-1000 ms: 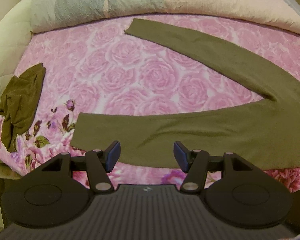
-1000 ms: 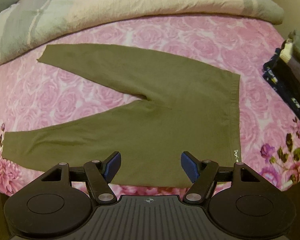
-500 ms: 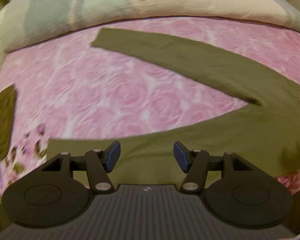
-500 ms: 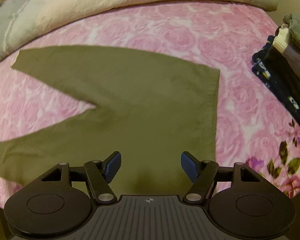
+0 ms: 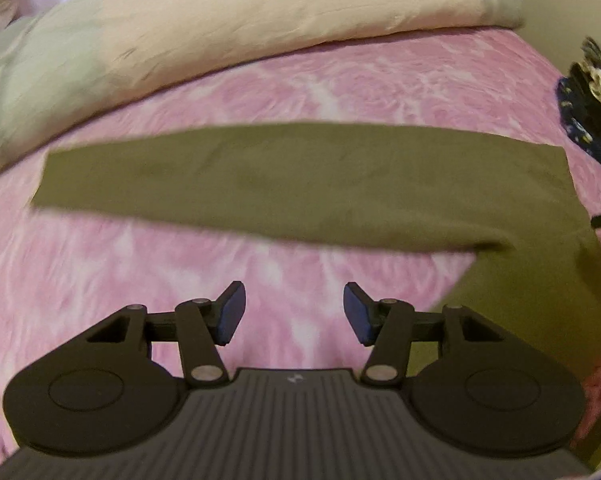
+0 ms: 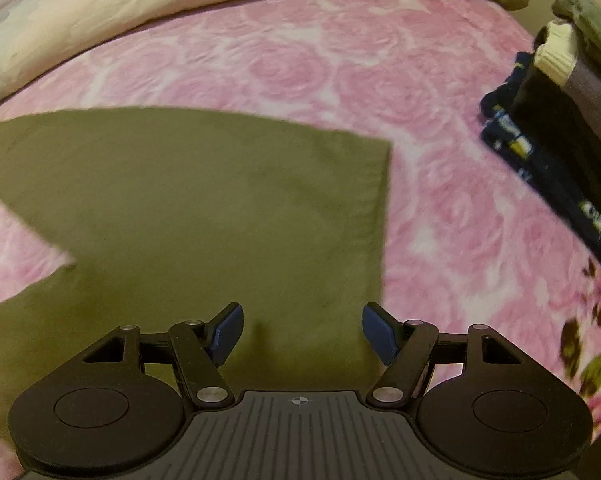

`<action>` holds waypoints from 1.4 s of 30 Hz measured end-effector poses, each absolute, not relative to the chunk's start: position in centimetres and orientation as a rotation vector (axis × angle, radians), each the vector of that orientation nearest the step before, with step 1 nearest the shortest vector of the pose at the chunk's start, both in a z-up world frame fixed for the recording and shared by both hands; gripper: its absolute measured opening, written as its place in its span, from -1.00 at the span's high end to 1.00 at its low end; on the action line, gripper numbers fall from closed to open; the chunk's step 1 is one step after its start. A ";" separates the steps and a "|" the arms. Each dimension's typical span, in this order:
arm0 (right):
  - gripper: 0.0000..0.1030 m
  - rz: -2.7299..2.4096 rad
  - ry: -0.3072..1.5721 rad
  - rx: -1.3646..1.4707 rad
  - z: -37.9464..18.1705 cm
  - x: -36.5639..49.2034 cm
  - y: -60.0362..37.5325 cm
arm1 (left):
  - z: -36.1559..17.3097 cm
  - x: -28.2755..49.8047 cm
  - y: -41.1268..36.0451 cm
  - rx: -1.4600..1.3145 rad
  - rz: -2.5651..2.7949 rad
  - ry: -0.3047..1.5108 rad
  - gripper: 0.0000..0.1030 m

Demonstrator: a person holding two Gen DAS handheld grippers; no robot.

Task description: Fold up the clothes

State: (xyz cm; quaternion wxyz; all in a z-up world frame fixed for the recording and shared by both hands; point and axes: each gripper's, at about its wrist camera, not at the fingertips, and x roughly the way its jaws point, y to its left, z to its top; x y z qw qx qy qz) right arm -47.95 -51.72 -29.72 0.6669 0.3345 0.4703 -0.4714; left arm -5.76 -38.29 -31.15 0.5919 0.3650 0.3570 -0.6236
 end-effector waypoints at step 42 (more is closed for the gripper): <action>0.99 -0.793 0.998 0.241 -28.7 -44.2 -56.9 | -33.7 0.8 -45.3 1.092 -1.746 0.276 0.94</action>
